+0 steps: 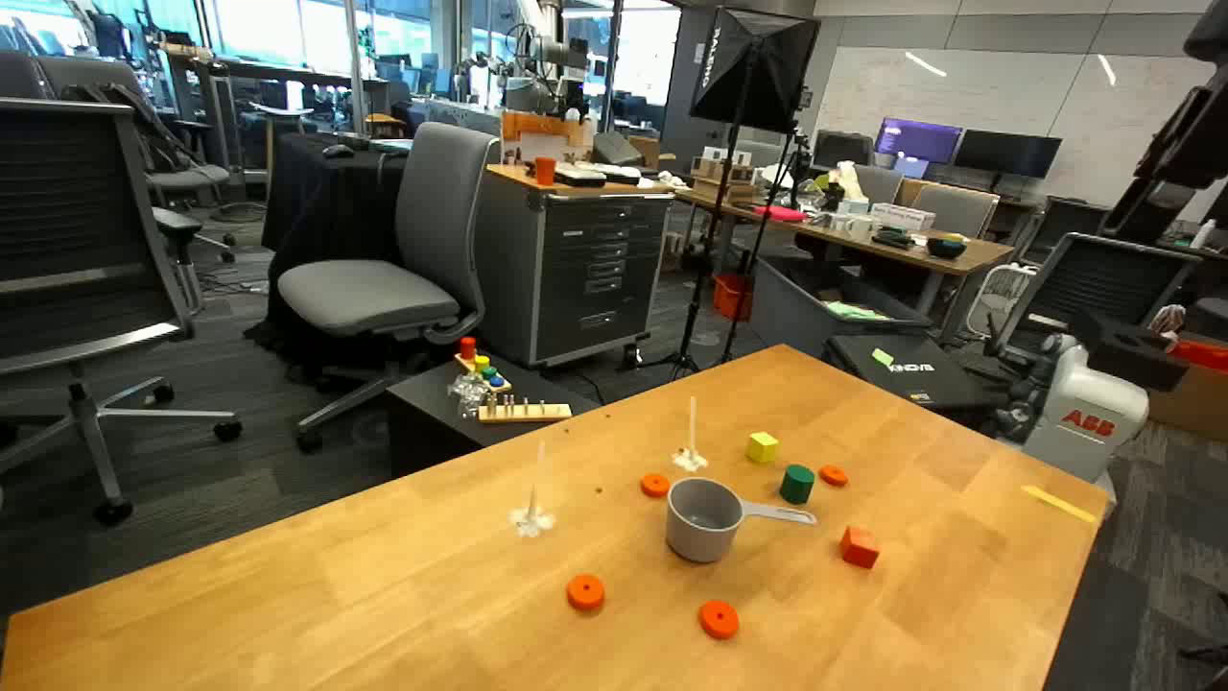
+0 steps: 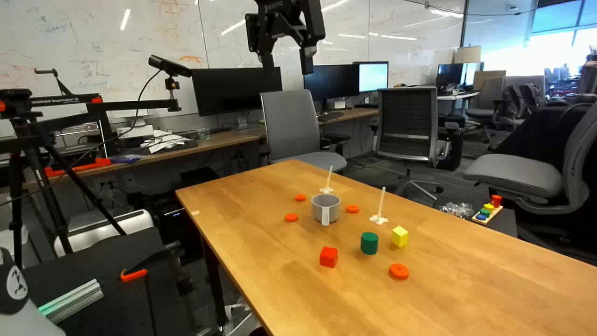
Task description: Put the blocks in the grey cup
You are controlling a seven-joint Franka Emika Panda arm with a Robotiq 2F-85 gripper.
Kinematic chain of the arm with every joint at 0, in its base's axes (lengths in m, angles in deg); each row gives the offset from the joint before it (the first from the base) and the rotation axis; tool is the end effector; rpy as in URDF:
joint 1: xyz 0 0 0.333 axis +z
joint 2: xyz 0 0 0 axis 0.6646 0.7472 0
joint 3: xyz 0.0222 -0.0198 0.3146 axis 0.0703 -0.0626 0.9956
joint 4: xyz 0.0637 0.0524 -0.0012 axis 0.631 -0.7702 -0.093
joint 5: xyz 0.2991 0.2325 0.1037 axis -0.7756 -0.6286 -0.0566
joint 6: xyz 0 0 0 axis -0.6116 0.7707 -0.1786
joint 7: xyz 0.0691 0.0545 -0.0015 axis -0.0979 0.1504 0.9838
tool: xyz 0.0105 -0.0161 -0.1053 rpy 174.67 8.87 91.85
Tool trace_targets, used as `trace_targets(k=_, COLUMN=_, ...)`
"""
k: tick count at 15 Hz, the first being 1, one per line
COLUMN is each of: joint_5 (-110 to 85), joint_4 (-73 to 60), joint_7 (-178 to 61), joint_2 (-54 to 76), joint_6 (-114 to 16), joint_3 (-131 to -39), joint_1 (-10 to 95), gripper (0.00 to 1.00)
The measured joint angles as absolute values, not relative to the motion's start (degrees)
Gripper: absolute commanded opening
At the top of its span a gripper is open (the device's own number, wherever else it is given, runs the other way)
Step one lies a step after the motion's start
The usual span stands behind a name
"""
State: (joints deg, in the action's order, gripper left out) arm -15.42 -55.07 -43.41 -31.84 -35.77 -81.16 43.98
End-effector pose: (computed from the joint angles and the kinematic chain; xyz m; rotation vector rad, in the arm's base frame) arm 0.4168 0.0157 0.4727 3.1052 0.3487 0.1897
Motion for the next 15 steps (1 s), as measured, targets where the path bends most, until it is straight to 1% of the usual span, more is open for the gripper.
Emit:
trace_targets(k=11, joint_5=-15.4, joint_4=-54.6, joint_7=-43.0, joint_2=-31.8, joint_6=-36.0, joint_3=-81.2, joint_1=44.0, gripper=1.0)
trace_targets(k=15, joint_5=-15.0, joint_4=-54.1, joint_7=-41.6, joint_2=-28.5, joint_6=-40.4, joint_3=-81.2, joint_1=44.0, gripper=1.0)
